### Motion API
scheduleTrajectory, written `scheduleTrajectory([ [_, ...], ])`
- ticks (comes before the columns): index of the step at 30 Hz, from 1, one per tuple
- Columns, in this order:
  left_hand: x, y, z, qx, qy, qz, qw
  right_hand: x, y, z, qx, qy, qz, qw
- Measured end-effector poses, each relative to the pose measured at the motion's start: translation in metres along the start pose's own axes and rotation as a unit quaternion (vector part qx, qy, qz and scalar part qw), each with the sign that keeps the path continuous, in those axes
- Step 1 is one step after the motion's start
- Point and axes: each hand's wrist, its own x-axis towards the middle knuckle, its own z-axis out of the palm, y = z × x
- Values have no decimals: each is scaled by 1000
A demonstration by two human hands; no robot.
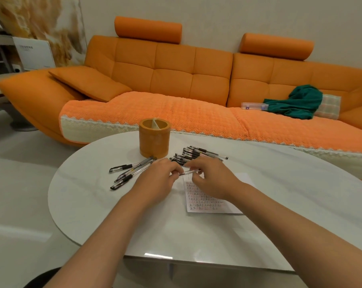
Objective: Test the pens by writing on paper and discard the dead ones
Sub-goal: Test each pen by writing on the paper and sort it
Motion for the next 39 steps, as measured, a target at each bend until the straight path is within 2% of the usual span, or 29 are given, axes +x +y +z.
scheduleTrajectory([
  [5,0,16,9,-11,4,29,1000,-21,12,-5,-21,2,8,1000],
  [11,2,11,6,42,-21,-26,999,-39,37,-10,28,15,83,996],
  [16,2,11,12,60,-42,-38,997,-40,43,-12,17,40,69,997],
  [22,2,21,21,36,-16,-27,999,-48,44,-3,-96,75,19,992],
  [26,0,30,30,13,-8,36,999,-53,33,2,-52,42,-22,997],
  [29,0,34,34,14,-3,64,998,-53,31,4,-27,12,-18,999],
  [34,2,37,36,29,-21,30,999,-52,39,3,-45,-10,8,999],
  [39,4,38,41,36,-25,34,998,-55,39,6,-53,-29,14,998],
])
